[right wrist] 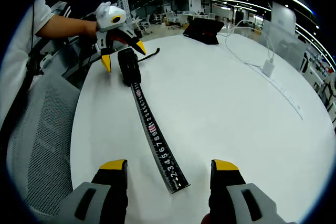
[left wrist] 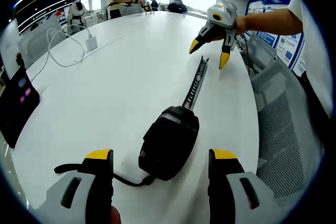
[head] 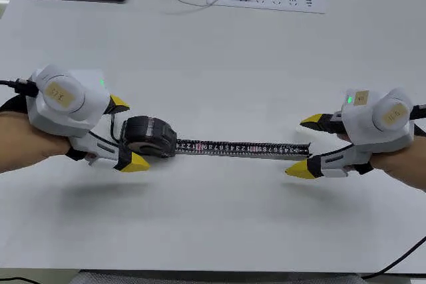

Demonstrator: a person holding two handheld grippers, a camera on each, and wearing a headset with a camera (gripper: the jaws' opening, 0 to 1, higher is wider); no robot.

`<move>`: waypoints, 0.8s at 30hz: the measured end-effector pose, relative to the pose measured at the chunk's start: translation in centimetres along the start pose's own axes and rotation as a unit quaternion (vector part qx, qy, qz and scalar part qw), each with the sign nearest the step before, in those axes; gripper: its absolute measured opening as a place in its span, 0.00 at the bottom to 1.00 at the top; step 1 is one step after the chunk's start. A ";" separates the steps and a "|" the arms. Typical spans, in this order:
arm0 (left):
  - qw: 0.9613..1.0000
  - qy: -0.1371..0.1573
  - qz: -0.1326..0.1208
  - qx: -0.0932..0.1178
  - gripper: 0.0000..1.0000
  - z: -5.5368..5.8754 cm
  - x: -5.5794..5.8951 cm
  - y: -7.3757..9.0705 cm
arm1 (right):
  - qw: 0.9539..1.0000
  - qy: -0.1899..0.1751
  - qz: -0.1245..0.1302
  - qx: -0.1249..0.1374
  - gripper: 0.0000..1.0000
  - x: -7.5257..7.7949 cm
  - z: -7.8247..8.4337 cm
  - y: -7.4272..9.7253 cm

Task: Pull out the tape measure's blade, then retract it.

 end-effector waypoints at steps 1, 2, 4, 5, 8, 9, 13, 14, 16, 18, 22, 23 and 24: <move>1.000 0.006 -0.007 0.004 0.71 0.1 -0.1 0.2 | 1.000 -0.003 0.005 0.007 0.61 -0.1 0.0 0.0; 1.000 0.009 -0.008 0.007 0.71 0.1 -0.1 0.3 | 1.000 -0.004 0.008 0.010 0.61 -0.1 -0.1 0.1; 1.000 0.019 -0.012 0.014 0.71 0.2 -0.1 0.7 | 1.000 -0.007 0.013 0.016 0.61 -0.3 -0.1 0.2; 0.999 0.026 -0.012 0.021 0.71 0.2 -0.1 0.9 | 1.000 -0.004 0.018 0.019 0.61 -0.3 -0.1 0.2; 0.998 0.044 -0.023 0.046 0.71 0.2 -0.3 1.4 | 0.999 -0.013 0.025 0.038 0.61 -0.6 -0.3 0.4; 0.997 0.051 -0.025 0.051 0.72 0.2 -0.4 1.5 | 0.999 -0.012 0.027 0.038 0.61 -0.7 -0.3 0.4; 0.995 0.068 -0.035 0.068 0.72 0.4 -0.4 2.1 | 0.998 -0.014 0.036 0.050 0.61 -1.2 -0.5 0.5; 0.994 0.068 -0.037 0.070 0.72 0.4 -0.4 2.2 | 0.998 -0.015 0.037 0.053 0.61 -1.3 -0.6 0.5; 0.994 0.071 -0.044 0.074 0.72 0.5 -0.3 2.4 | 0.997 -0.013 0.045 0.057 0.62 -1.5 -0.7 0.5; 0.993 0.076 -0.051 0.080 0.72 0.6 -0.2 2.8 | 0.997 -0.016 0.048 0.062 0.62 -1.8 -0.7 0.5; 0.990 0.083 -0.065 0.089 0.72 0.6 0.2 3.4 | 0.996 -0.014 0.062 0.067 0.63 -2.3 -0.8 0.5; 0.990 0.085 -0.069 0.092 0.72 0.6 0.3 3.6 | 0.995 -0.016 0.065 0.072 0.64 -2.4 -0.8 0.6; 0.989 0.086 -0.071 0.092 0.72 0.7 0.4 3.7 | 0.995 -0.018 0.067 0.077 0.64 -2.5 -0.9 0.7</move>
Point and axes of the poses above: the centre of the closed fingertips' face, and the gripper's own axes: y roughly backward along the fingers, x roughly to its right, z roughly out of its underside, the point moved 6 cm from there along y, roughly backward along the fingers, and after that the axes turned 13 degrees about -z, right-handed, at the moved point
